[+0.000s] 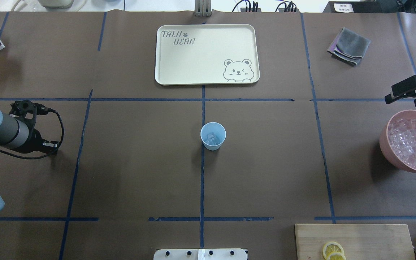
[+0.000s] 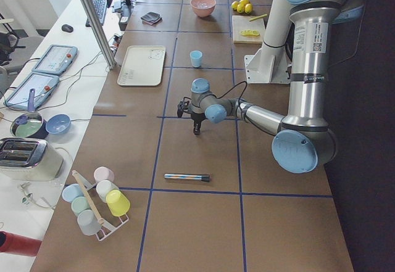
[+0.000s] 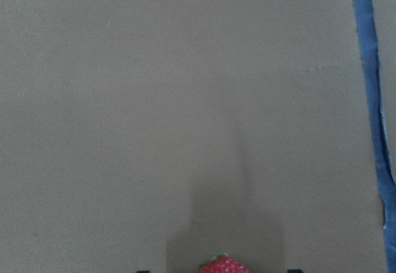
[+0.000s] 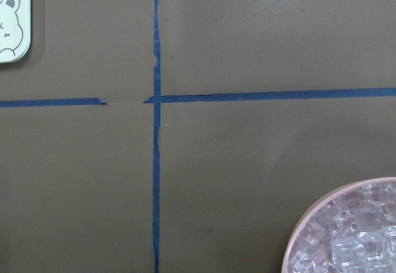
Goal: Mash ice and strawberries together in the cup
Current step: 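Close the left gripper on the red strawberry and lift it, then carry the strawberry over the blue cup and open the left gripper, then withdraw the left gripper from the cup toward the robot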
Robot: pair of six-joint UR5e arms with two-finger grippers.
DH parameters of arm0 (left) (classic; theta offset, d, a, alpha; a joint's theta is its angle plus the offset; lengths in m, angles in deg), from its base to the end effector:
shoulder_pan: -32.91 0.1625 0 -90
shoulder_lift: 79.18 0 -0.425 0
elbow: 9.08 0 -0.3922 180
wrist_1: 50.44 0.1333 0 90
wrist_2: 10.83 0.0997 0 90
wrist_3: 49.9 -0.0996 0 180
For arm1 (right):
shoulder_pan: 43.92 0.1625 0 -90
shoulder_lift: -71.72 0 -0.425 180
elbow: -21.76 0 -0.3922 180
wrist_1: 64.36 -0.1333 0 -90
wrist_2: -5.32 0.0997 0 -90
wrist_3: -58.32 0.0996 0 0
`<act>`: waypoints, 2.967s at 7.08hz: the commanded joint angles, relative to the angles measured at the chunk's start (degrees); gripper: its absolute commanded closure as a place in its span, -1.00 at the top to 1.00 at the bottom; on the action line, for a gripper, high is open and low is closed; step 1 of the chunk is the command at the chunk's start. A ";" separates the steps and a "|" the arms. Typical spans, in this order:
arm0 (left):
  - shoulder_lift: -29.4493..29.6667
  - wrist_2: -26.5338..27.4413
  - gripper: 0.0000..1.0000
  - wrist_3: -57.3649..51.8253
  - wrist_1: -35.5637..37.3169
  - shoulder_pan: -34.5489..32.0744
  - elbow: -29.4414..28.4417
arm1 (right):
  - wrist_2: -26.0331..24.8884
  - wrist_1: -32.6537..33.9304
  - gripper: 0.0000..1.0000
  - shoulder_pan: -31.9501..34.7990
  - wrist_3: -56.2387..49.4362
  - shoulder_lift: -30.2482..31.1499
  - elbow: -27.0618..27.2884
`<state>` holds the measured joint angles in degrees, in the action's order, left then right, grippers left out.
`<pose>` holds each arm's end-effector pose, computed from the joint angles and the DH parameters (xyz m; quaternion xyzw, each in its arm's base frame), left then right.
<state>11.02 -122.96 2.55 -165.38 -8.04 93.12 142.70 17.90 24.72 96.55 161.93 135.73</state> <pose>0.3298 -0.4130 0.5162 0.0580 0.3583 0.0338 0.9312 -0.1181 -0.4667 0.4349 0.0236 -0.4591 0.0214 0.8878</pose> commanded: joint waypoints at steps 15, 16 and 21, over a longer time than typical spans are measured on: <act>36.80 13.08 0.44 34.73 -17.60 14.41 -11.58 | 0.09 -0.26 1.00 -0.09 0.00 -0.12 -1.11; 36.80 13.77 0.83 34.73 -17.87 14.41 -12.36 | 0.09 -0.26 1.00 -0.09 0.00 -0.29 -1.02; 22.54 5.41 0.79 34.12 -21.03 7.69 -0.11 | 0.18 -0.26 1.00 0.00 -0.09 0.14 -1.11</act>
<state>39.80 -112.09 36.94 -186.28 3.50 88.32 142.87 17.64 24.65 96.47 161.90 134.63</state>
